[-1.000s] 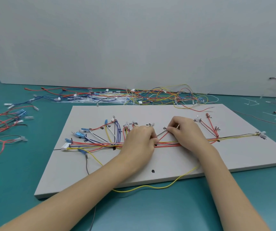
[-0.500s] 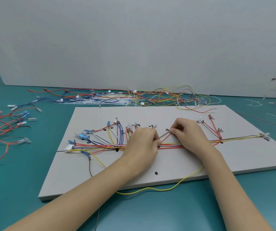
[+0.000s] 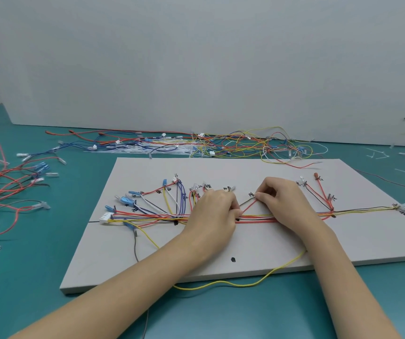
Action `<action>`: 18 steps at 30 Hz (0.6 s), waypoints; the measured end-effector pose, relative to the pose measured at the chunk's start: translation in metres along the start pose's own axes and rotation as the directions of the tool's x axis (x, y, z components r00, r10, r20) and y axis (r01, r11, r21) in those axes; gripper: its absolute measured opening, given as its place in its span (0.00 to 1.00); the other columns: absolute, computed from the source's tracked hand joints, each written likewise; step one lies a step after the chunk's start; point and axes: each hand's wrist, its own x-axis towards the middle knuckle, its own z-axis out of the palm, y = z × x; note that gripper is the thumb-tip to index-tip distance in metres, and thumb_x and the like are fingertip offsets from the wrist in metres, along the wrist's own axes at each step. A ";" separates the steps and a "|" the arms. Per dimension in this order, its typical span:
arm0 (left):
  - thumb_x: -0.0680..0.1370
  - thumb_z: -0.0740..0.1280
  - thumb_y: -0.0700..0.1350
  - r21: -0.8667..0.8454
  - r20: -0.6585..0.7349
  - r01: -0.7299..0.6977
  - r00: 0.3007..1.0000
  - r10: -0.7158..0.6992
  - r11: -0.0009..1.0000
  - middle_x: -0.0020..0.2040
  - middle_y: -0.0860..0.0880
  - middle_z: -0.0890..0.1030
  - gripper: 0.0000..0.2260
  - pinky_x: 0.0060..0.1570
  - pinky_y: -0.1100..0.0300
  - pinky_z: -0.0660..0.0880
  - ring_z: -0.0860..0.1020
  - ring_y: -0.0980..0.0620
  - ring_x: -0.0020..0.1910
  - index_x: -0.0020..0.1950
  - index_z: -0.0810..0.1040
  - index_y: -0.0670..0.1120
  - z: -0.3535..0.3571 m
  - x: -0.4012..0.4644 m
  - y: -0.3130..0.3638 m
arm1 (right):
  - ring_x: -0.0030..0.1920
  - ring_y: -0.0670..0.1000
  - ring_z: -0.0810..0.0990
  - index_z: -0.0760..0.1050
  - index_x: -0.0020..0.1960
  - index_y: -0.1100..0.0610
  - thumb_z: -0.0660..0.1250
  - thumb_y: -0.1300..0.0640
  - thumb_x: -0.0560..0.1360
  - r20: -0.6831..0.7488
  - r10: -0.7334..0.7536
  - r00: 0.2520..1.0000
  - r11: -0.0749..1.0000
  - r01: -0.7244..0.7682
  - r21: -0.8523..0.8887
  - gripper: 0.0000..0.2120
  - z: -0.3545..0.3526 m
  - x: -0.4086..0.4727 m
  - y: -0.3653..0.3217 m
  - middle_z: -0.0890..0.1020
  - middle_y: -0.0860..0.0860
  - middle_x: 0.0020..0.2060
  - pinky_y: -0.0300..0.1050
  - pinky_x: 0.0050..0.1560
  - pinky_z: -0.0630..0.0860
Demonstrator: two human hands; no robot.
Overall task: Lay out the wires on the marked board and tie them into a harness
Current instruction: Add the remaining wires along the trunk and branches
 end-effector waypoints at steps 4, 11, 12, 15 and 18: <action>0.78 0.68 0.45 -0.002 -0.004 -0.016 1.000 0.016 1.000 0.44 0.50 0.80 0.04 0.48 0.58 0.66 0.73 0.49 0.50 0.44 0.80 0.47 0.001 -0.003 0.002 | 0.39 0.48 0.77 0.78 0.38 0.53 0.71 0.59 0.74 0.001 0.001 1.000 1.000 -0.001 0.026 0.06 -0.003 -0.004 0.003 0.80 0.44 0.36 0.52 0.46 0.76; 0.78 0.66 0.48 0.019 -0.002 -0.041 0.999 0.041 0.999 0.45 0.51 0.79 0.05 0.53 0.56 0.68 0.73 0.50 0.50 0.45 0.79 0.48 -0.002 -0.002 0.001 | 0.43 0.50 0.78 0.78 0.39 0.51 0.71 0.58 0.74 0.012 0.015 1.000 0.999 -0.015 0.040 0.06 -0.002 -0.004 0.004 0.81 0.44 0.37 0.55 0.49 0.76; 0.78 0.65 0.49 0.019 0.002 -0.041 0.999 0.041 0.999 0.45 0.51 0.79 0.06 0.53 0.55 0.69 0.73 0.50 0.50 0.46 0.79 0.48 -0.003 -0.002 0.002 | 0.43 0.51 0.78 0.78 0.39 0.52 0.71 0.58 0.74 0.012 0.014 1.000 0.999 -0.014 0.039 0.06 -0.002 -0.004 0.004 0.81 0.45 0.38 0.55 0.50 0.76; 0.79 0.63 0.51 -0.020 -0.019 -0.033 0.999 0.032 0.999 0.47 0.50 0.78 0.09 0.54 0.53 0.70 0.74 0.50 0.51 0.48 0.80 0.48 -0.015 0.002 0.003 | 0.43 0.51 0.78 0.78 0.39 0.52 0.71 0.58 0.74 0.019 0.016 1.000 0.999 -0.017 0.045 0.06 -0.002 -0.004 0.004 0.81 0.45 0.38 0.55 0.50 0.76; 0.79 0.63 0.50 -0.047 -0.121 -0.020 0.992 0.015 0.999 0.47 0.51 0.79 0.09 0.53 0.55 0.71 0.75 0.51 0.49 0.49 0.80 0.48 -0.037 0.013 -0.002 | 0.43 0.50 0.78 0.78 0.39 0.51 0.71 0.57 0.74 0.030 0.037 0.999 0.997 -0.038 0.062 0.06 -0.003 -0.004 0.004 0.81 0.44 0.38 0.55 0.51 0.76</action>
